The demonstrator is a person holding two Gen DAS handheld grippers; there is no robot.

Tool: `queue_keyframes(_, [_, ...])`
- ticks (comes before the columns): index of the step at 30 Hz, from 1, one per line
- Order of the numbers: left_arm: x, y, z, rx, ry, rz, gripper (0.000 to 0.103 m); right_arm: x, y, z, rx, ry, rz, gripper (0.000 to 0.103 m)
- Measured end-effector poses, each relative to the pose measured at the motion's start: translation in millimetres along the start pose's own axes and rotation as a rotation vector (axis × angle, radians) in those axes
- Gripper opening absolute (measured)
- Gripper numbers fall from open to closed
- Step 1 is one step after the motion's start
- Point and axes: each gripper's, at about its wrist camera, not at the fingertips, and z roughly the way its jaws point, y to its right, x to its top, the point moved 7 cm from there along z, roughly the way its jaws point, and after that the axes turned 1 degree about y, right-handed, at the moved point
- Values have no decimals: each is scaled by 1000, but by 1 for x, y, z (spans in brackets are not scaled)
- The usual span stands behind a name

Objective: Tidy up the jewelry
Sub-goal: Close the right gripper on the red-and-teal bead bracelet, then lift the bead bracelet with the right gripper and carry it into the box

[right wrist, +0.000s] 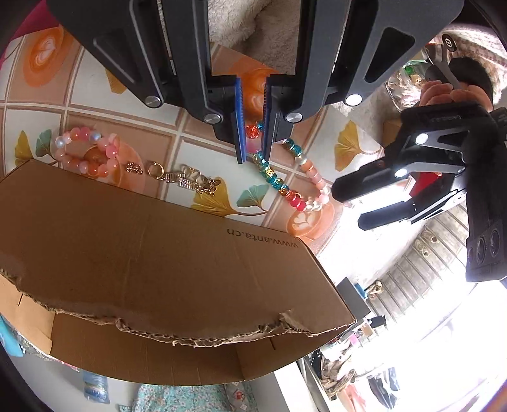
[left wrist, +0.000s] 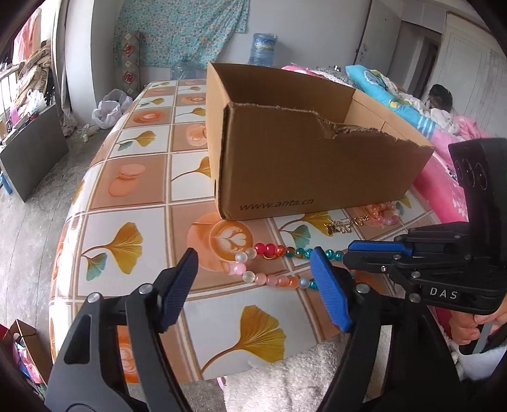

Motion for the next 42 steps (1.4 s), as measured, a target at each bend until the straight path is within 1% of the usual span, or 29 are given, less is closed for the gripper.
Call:
queue_keyframes(1, [-1, 2, 4, 3, -13, 7, 54, 1, 1, 2, 1, 0, 0, 10])
queue_keyframes(2, [-2, 3, 7, 3, -28, 11, 49, 1, 2, 2, 1, 1, 1, 10])
queue_keyframes(4, [-5, 3, 14, 10, -61, 16, 42, 2, 3, 6, 3, 2, 3, 10])
queue_keyframes(7, [-9, 0, 22, 46, -106, 20, 34, 7, 4, 12, 11, 3, 10, 10])
queue_keyframes(10, [-11, -3, 29, 53, -133, -11, 33, 7, 4, 17, 22, 4, 15, 10])
queue_keyframes(15, [-9, -2, 32, 95, -140, 12, 31, 2, 14, 19, 42, 1, 36, 10])
queue_keyframes(17, [-8, -2, 34, 118, -140, 20, 24, 3, 18, 18, 52, 5, 45, 11])
queue_keyframes(21, [-6, -2, 35, 137, -137, 38, 15, 1, 24, 16, 54, 11, 36, 11])
queue_keyframes(22, [-6, -1, 35, 144, -136, 47, 9, 0, 25, 18, 53, 13, 28, 11])
queue_keyframes(26, [-3, 0, 36, 136, -132, 38, 9, -1, 23, 17, 43, 19, 0, 11])
queue_keyframes(30, [-2, -1, 29, 112, -114, 9, 9, -2, 25, 11, 53, 24, 16, 10])
queue_keyframes(32, [1, 1, 22, 101, -98, 3, 9, -1, 27, 5, 68, 36, 26, 10])
queue_keyframes(36, [9, 9, 4, 54, -68, -20, 9, 2, 25, -10, 88, 64, 33, 10])
queue_keyframes(42, [24, 20, -23, 30, -9, -10, 9, 5, 23, -37, 113, 110, 25, 10])
